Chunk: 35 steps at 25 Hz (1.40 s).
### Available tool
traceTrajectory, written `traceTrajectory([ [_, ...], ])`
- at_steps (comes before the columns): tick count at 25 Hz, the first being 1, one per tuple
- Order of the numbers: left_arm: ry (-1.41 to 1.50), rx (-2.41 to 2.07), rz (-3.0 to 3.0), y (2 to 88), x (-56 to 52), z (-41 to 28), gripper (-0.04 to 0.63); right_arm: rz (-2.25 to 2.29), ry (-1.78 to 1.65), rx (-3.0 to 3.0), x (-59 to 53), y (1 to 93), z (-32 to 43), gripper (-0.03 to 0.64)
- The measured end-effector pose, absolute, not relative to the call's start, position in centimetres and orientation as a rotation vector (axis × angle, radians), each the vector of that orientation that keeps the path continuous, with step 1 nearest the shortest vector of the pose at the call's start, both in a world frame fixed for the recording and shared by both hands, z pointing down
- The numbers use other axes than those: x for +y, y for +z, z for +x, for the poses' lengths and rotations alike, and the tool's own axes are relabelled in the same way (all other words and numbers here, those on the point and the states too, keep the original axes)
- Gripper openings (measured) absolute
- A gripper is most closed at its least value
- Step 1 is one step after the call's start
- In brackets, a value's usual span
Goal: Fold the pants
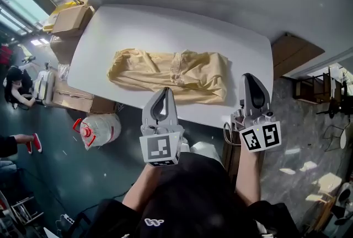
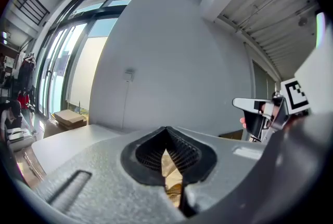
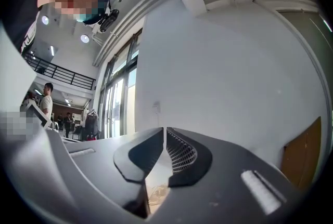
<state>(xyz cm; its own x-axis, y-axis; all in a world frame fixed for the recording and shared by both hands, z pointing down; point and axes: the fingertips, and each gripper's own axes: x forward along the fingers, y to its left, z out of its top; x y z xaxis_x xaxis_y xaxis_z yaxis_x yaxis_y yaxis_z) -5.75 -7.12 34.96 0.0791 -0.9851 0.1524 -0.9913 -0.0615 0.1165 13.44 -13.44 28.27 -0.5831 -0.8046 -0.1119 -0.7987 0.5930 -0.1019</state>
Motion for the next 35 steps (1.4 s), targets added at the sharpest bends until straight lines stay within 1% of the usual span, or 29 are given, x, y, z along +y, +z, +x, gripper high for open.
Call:
traceTrajectory([
  [5,0.059,-1.965,2.178,35.6,-10.4,-5.1,0.003,-1.396,-0.074,2.667,-16.7,28.8,14.5,0.023],
  [7,0.088,-1.935,2.196,36.1,-11.3,-4.0,0.049,-1.397,-0.078,2.673,-17.8,29.0,15.0,0.024],
  [9,0.143,-1.901,2.227,36.6,-12.1,-2.9,0.071,-1.379,-0.098,2.696,-18.8,29.4,15.2,0.03],
  [12,0.205,-1.834,2.277,37.5,-13.4,-0.7,0.102,-1.315,-0.131,2.801,-20.1,30.8,15.2,0.084],
  [18,0.339,-1.641,2.324,41.0,-15.4,4.2,0.12,-1.253,-0.234,2.978,-23.5,35.8,17.4,0.148],
  [22,0.43,-1.52,2.309,44.3,-16.1,7.0,0.12,-1.216,-0.435,3.067,-26.3,40.0,17.7,0.194],
  [24,0.474,-1.477,2.275,45.9,-16.5,8.1,0.121,-1.192,-0.566,3.119,-27.5,42.8,17.6,0.228],
  [26,0.526,-1.429,2.245,47.8,-16.8,9.2,0.175,-1.179,-0.665,3.206,-28.4,46.1,17.3,0.249],
  [28,0.601,-1.369,2.221,49.8,-16.8,10.3,0.188,-1.176,-0.779,3.279,-29.0,49.2,16.7,0.276],
  [31,0.707,-1.279,2.198,53.2,-16.6,12.2,0.21,-1.157,-0.927,3.342,-29.8,53.2,15.8,0.289],
  [32,0.728,-1.254,2.19,54.2,-16.5,12.8,0.216,-1.156,-0.97,3.354,-30.1,54.5,15.6,0.304],
  [35,0.786,-1.204,2.16,56.6,-16.1,13.9,0.219,-1.143,-1.113,3.343,-30.7,57.3,14.8,0.307],
])
